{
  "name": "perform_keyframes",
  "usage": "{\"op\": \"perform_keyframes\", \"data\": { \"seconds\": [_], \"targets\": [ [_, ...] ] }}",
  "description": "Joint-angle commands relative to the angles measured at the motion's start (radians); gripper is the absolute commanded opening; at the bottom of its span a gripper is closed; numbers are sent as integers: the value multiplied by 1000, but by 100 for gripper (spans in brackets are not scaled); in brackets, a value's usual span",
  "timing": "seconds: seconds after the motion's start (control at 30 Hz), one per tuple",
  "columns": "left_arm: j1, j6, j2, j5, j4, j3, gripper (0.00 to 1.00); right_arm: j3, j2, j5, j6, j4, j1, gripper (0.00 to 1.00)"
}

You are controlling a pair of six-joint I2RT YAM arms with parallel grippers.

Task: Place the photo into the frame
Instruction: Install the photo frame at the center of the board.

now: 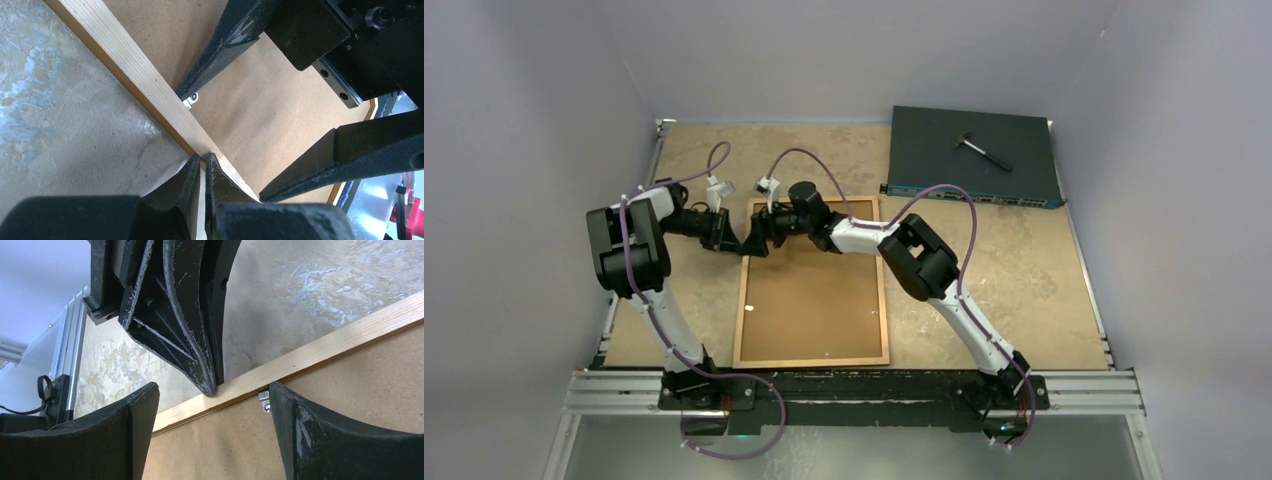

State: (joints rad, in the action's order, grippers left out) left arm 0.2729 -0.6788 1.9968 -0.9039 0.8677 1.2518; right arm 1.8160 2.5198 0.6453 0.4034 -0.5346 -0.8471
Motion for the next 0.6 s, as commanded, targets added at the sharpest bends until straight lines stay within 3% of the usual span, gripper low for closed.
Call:
{"op": "perform_keyframes", "data": {
  "seconds": [0.0,0.2,0.33,0.57],
  "targets": [
    [6,-76,1,68,34,-7,0,63,-11,57,25,94,-30,85],
    [58,-135,-7,71,129,59,0,34,-162,-112,30,129,38,96],
    [76,-190,-41,128,153,39,1,-188,-386,-282,65,110,122,99],
    [71,-297,-100,181,140,-77,2,-625,-707,-613,127,285,236,99]
  ]
}}
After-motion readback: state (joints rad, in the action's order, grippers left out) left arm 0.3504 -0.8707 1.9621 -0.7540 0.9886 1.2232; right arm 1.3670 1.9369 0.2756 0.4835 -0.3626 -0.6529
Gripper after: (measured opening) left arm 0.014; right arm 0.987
